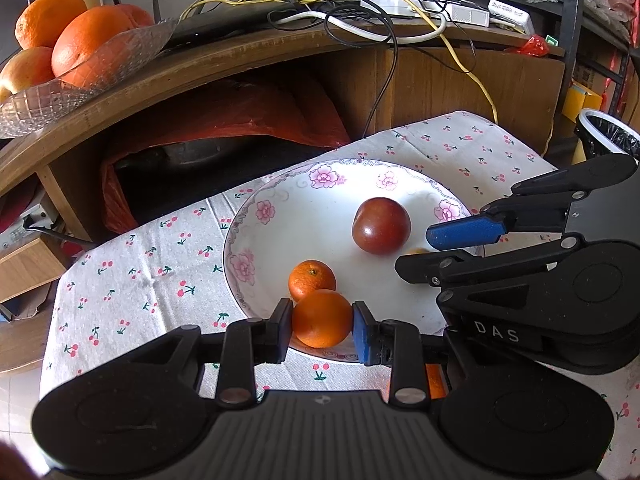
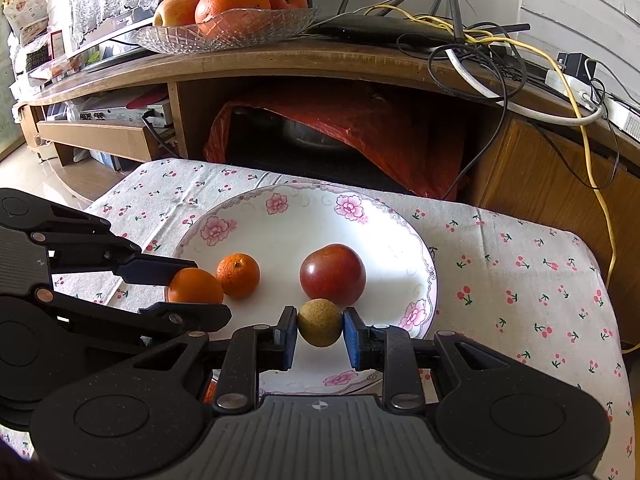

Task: Organize fruits
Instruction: 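Carry both fruits into the white bowl and open both tools, then move both open tools back toward the red tomatoes on the table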

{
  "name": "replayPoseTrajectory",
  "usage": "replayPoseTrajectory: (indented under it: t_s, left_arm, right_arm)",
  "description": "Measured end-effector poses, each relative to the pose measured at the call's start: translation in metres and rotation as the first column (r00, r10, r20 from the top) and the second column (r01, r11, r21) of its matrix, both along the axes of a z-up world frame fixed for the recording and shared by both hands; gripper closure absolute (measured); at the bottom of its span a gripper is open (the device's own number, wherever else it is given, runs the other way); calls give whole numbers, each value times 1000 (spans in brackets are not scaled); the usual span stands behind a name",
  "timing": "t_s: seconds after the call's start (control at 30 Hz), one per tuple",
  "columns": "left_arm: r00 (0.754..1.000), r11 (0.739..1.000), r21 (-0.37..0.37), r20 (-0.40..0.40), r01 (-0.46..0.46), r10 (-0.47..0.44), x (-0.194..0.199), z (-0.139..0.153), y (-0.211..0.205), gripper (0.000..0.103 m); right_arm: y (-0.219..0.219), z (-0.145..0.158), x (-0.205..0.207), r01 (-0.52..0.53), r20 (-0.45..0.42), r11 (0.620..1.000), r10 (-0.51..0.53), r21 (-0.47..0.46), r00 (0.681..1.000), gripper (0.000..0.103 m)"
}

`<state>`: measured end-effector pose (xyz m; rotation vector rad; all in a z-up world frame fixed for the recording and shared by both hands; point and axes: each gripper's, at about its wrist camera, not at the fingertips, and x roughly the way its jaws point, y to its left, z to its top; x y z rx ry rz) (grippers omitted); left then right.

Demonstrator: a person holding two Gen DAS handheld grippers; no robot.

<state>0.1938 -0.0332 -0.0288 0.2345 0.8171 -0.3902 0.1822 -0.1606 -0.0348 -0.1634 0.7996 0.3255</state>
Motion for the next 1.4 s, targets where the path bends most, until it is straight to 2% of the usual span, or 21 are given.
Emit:
replayPoseTrajectory:
  t_s: [0.07,0.5,0.67,1.4]
  left_arm:
    - [1000,1000,-1,0,-3,3,0,0,0,63]
    - [1000,1000,-3,21,-7,7,-4,8,-2,61]
    - [999,1000,-13,34,-2,2,-6,12,0,57]
    - [999,999,-47,47,27,-25,-30,26,13,56]
  right_arm:
    - [0,0,0,2,4,1000,-2,-2,1000,78]
    - [-3,6,-2,14,20,1000,-14,4,1000,74]
    - [-5,8,-3,21,27,1000,-22,10,999,74]
    - [-1,22,-28,31,32,999,-31,-19,999,71]
